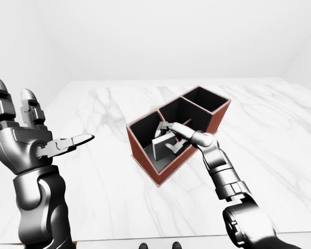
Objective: Pick up the book and place it in the left compartment of the caddy.
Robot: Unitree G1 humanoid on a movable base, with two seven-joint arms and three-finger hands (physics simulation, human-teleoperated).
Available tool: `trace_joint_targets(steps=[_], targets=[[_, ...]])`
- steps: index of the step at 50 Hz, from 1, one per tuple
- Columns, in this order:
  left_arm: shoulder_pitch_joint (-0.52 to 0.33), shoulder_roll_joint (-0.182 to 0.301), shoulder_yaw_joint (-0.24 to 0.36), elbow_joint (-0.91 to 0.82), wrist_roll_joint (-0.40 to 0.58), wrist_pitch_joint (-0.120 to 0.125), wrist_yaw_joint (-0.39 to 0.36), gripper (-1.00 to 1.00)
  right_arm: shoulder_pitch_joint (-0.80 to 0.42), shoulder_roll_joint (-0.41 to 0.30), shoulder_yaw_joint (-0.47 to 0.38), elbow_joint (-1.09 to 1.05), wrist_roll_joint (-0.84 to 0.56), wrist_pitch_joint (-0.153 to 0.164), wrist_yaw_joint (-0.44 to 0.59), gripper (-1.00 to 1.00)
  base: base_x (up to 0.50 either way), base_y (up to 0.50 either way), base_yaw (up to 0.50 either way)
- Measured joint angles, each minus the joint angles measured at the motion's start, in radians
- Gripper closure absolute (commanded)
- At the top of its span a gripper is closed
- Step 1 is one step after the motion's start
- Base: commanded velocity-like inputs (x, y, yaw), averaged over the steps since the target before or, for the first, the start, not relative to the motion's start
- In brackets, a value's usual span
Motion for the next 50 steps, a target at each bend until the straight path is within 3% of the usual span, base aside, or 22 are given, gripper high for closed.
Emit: trace_joint_targets(steps=[50], targets=[[0.003,-0.002,0.000,-0.004,-0.001,0.000,0.000,-1.00,-0.011,0.025,0.018,0.058,-0.085,0.000,0.000,1.00,0.00,0.00,0.00]])
